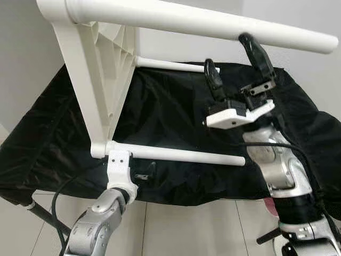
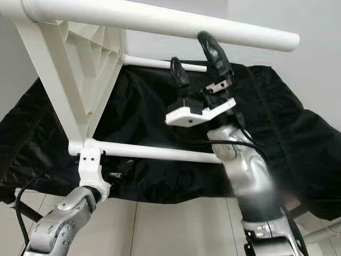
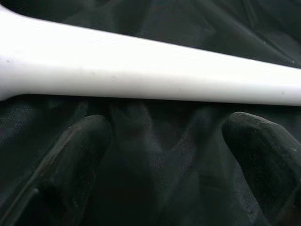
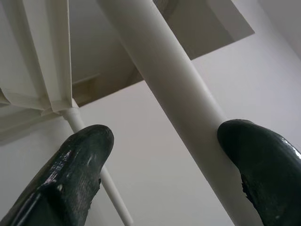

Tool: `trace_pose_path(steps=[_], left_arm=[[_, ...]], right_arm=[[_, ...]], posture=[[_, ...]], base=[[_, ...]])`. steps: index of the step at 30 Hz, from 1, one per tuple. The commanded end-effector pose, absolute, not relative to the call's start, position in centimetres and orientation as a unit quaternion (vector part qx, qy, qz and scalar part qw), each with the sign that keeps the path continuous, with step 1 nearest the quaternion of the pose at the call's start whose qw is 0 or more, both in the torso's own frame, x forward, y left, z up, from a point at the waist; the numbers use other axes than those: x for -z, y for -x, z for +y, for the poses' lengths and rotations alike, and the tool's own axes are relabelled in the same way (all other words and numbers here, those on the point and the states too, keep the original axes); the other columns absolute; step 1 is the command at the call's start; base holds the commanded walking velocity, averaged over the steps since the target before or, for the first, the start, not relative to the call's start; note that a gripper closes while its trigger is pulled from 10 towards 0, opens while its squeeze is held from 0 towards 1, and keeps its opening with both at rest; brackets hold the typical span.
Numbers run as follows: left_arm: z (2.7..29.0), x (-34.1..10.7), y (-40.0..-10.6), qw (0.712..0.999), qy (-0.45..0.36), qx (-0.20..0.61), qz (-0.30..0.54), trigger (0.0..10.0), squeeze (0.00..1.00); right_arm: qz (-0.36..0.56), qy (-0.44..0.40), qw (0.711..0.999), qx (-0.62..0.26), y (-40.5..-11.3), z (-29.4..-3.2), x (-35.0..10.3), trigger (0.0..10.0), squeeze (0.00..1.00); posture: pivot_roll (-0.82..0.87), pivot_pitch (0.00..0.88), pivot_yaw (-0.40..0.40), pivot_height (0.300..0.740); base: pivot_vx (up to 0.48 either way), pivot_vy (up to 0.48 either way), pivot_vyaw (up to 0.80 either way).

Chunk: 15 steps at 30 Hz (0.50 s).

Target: Building children table

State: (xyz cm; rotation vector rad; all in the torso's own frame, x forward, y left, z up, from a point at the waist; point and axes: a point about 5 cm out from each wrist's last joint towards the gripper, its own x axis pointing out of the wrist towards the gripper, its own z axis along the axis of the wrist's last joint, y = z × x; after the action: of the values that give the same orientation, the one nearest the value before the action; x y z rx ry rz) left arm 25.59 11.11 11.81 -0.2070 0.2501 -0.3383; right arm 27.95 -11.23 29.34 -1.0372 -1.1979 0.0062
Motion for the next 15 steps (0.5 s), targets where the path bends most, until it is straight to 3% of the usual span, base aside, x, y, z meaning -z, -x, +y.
trace_pose_path(steps=[1,15], left_arm=[[11.0,-11.7,-25.7,0.974,0.098,0.165,0.123,10.0,0.0],[10.5,-11.3,-25.9,0.974,0.098,0.167,0.12,10.0,0.0]], right_arm=[[-0.541,0.467,0.7,-0.01,-28.2,-10.9,-29.3,10.0,0.0],[-0.581,0.472,0.663,-0.006,-27.8,-11.5,-27.0,10.0,0.0]], posture=[[0.0,0.016,-0.014,0.74],[-0.01,0.001,-0.021,0.74]], base=[[0.0,0.0,0.0],[0.0,0.0,0.0]])
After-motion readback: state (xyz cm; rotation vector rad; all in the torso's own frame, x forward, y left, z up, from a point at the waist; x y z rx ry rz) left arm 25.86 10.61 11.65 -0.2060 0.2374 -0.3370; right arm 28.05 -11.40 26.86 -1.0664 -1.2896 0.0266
